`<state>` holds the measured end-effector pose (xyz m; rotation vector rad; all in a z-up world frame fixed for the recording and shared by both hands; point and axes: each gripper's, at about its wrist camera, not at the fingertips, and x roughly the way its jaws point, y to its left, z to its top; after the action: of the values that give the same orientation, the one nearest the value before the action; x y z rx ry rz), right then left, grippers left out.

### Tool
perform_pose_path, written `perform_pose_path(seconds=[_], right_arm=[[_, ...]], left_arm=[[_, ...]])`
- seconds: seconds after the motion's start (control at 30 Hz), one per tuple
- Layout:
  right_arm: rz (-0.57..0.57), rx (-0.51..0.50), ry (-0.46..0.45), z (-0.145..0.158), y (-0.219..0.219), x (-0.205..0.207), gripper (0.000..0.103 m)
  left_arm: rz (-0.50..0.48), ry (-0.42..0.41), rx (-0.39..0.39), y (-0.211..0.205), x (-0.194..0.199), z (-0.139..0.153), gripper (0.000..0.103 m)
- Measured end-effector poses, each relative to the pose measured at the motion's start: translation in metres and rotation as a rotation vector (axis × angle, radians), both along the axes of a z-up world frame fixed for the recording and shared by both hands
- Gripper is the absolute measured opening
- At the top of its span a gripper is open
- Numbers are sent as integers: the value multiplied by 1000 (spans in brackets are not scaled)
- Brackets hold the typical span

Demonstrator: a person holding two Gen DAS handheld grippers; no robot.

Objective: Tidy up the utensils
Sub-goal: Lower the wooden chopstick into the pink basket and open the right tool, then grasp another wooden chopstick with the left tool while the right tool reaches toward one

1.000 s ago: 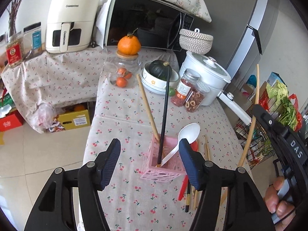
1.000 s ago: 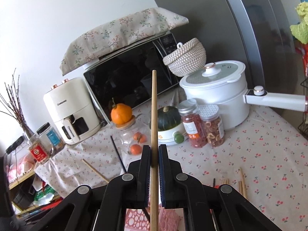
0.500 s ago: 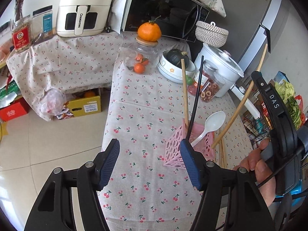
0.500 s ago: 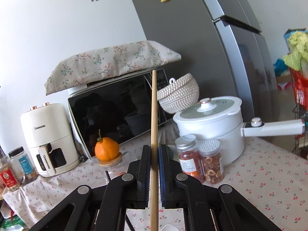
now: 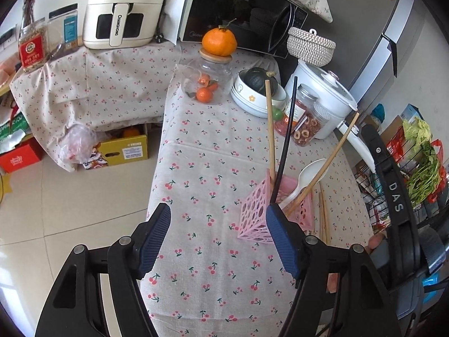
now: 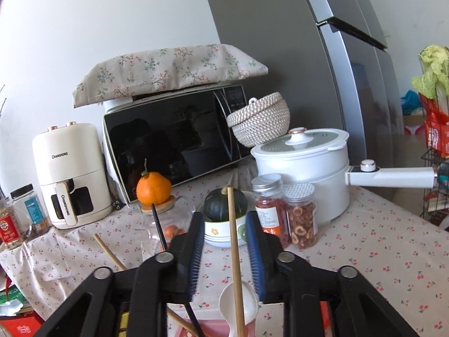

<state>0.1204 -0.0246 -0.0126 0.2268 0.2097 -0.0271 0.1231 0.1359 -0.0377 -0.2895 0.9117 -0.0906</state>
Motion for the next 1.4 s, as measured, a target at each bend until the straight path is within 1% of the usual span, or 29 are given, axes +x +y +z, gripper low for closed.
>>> perform_pose_path(seconds=[0.07,0.1,0.17,0.2,0.27,0.33,0.47,0.63,0.8,0.9,1.03,1.13,1.27,1.3,1.33,1.37,1.4], right_arm=[[26,2,18,13,-12,-5,59],[39,-2,33,20,-18,-7,63],[50,-19,69,31,-33,-13,76],[55,-29,95,36,-41,-15,79],[57,-41,155,43,-59,-20,89],[50,-47,231,46,-77,-22,93],[31,-31,382,36,-115,-29,96],[3,2,472,11,-152,-47,97],[48,10,582,-7,-175,-50,97],[41,8,660,-19,-187,-50,97],[49,86,769,-38,-207,-48,97],[41,134,817,-47,-221,-47,97],[15,116,829,-46,-232,-47,97],[11,108,831,-46,-234,-46,97],[9,103,833,-46,-236,-45,97],[9,104,834,-47,-238,-44,97],[11,109,836,-47,-240,-43,97]], left_arm=[[-5,5,0,-6,-2,0,78],[-9,6,3,-9,-3,0,78],[-14,9,20,-18,-6,0,80],[-17,9,31,-23,-8,0,81],[-26,7,54,-33,-12,0,84],[-37,3,72,-43,-16,-1,87],[-70,19,97,-67,-22,-6,89],[-112,42,128,-98,-30,-11,89],[-159,63,179,-131,-35,-21,89],[-204,85,206,-153,-34,-30,89],[-275,117,220,-183,-31,-41,89],[-315,136,218,-203,-25,-50,89],[-344,147,197,-228,-13,-57,88],[-352,144,195,-234,-9,-58,87],[-364,140,196,-241,-5,-60,81],[-378,138,203,-248,0,-61,72],[-393,142,213,-256,5,-64,66]])
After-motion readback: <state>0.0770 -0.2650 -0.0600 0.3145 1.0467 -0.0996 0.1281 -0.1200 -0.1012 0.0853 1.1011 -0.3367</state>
